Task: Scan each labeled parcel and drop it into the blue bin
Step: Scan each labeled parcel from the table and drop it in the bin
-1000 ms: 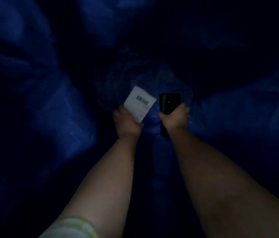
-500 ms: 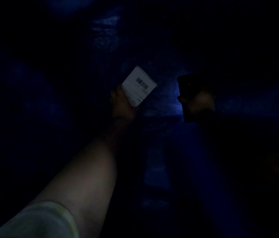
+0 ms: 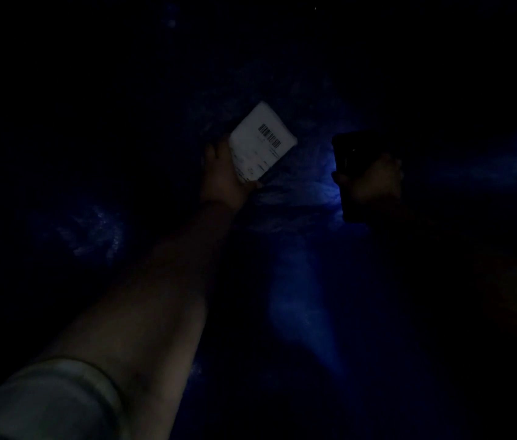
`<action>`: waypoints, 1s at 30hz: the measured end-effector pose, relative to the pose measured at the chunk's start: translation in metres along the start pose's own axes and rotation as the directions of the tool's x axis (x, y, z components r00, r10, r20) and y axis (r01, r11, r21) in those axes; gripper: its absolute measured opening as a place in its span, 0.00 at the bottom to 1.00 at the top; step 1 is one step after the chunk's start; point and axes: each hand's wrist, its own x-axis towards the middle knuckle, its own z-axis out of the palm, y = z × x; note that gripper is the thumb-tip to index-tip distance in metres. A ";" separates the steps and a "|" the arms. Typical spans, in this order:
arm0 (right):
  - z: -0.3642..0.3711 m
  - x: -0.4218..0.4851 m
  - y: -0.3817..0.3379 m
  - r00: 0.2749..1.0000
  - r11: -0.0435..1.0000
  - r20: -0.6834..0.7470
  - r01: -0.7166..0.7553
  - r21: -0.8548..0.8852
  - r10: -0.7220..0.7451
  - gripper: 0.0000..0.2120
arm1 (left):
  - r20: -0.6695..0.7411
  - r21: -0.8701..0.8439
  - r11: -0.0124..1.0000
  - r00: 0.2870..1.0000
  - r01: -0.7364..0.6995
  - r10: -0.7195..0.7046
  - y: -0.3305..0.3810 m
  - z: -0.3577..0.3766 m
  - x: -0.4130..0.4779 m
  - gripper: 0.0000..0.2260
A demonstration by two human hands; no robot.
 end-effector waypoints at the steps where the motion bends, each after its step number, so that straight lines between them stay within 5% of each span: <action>1: 0.001 0.000 0.003 1.000 1.000 0.012 -0.007 0.016 0.007 0.42 | 0.003 0.041 0.999 1.000 -0.009 0.009 0.004 0.000 -0.001 0.46; 12: -0.028 -0.032 -0.040 0.998 0.991 0.056 0.025 0.133 -0.032 0.44 | 0.001 0.172 0.983 0.998 0.058 -0.060 0.036 -0.021 -0.013 0.54; 21: -0.121 -0.123 -0.100 0.994 0.975 0.061 0.072 0.210 -0.087 0.41 | -0.032 0.541 0.839 0.996 -0.053 0.084 0.143 -0.111 -0.080 0.43; 30: -0.250 -0.242 -0.124 0.985 0.965 -0.043 0.174 0.198 -0.169 0.38 | -0.108 0.646 0.752 0.960 -0.131 0.259 0.255 -0.204 -0.194 0.34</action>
